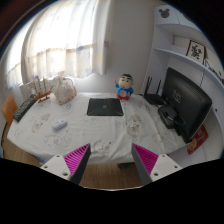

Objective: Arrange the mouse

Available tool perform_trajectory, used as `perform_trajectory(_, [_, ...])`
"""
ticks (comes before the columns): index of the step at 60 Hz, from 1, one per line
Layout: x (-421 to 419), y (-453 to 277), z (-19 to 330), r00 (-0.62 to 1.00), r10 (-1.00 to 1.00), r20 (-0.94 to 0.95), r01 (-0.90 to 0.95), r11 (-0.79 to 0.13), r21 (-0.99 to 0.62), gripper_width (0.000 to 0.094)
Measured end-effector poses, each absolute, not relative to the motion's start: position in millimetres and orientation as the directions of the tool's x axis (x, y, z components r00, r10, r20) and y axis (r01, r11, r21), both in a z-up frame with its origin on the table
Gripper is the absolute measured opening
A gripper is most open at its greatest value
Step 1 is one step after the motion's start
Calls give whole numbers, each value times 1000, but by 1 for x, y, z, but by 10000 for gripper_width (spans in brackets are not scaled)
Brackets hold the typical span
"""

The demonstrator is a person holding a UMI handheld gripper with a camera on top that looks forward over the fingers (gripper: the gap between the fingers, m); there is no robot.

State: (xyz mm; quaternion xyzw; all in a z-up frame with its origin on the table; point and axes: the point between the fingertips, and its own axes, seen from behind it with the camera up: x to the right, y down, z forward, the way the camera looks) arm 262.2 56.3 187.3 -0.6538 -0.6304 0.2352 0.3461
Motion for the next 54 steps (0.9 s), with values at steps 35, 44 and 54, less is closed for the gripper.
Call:
perform_trajectory(35, [230, -164, 146, -103, 994, 46, 654, 102, -750, 854])
perform_trajectory(44, [217, -214, 131, -120, 992, 29, 639, 100, -762, 854])
perform_trajectory(54, [191, -239, 97, -101, 995, 29, 630, 86, -772, 852])
